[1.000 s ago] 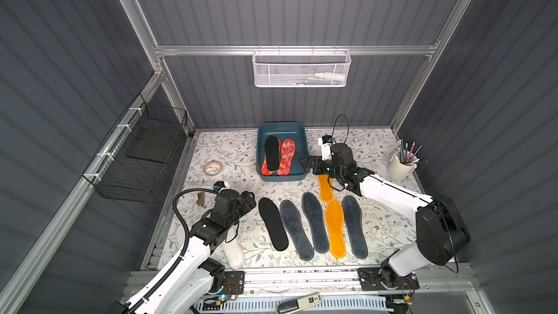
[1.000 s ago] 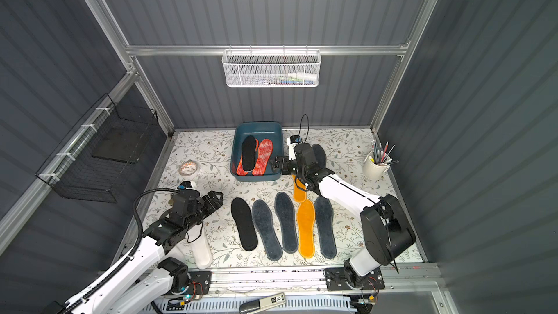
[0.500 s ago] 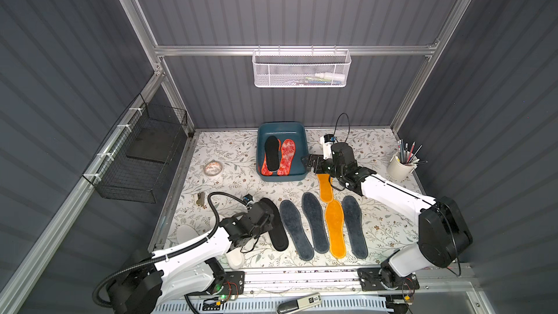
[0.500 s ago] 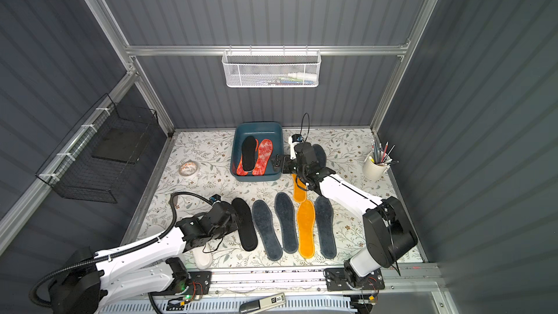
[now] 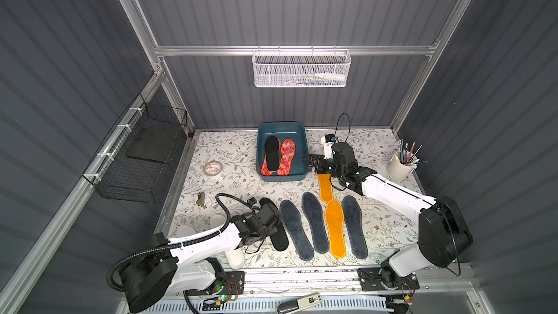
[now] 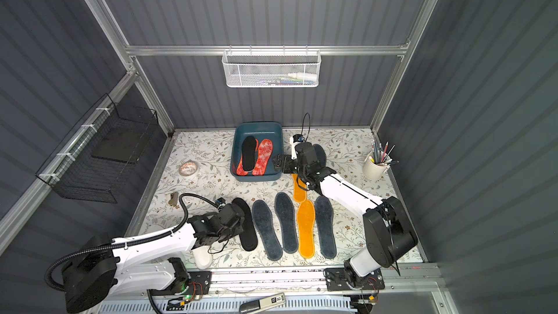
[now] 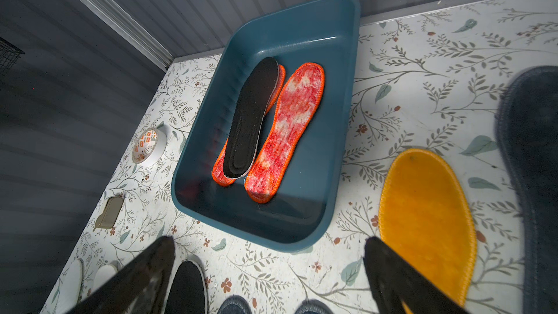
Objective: Put the insoles into the storage box
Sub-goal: Pick up the insole from the center of the board.
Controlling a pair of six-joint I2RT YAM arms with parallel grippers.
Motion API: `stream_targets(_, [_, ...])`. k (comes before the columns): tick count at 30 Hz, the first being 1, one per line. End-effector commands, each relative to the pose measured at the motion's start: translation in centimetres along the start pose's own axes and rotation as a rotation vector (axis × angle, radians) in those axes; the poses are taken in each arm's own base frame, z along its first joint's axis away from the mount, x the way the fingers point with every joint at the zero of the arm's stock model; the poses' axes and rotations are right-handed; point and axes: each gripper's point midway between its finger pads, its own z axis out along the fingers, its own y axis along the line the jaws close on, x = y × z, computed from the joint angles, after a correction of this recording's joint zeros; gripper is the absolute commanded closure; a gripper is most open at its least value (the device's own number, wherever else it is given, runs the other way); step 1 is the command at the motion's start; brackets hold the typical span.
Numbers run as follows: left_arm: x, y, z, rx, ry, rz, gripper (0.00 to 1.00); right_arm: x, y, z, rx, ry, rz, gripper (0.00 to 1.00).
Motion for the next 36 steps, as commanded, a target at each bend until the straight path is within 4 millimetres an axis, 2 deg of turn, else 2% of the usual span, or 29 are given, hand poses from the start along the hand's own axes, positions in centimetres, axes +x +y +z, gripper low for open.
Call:
stream_targets(1, [-0.3, 0.4, -0.5, -0.040, -0.012, -0.011, 0.54, -0.3, -0.2, -0.1, 0.016, -0.003, 0.002, 0.01])
stream_targets(23, [-0.2, 0.1, 1.3, -0.080, -0.003, 0.013, 0.62, -0.1, -0.2, 0.2, 0.009, 0.006, 0.003, 0.01])
stream_targets(32, [0.3, 0.8, 2.1, -0.120, 0.020, 0.017, 0.69, 0.1, -0.3, 0.4, 0.009, 0.014, 0.007, 0.01])
stream_targets(36, [-0.1, 1.2, 1.7, -0.129, 0.008, 0.011, 0.78, 0.2, -0.4, 0.4, 0.011, 0.017, 0.010, 0.01])
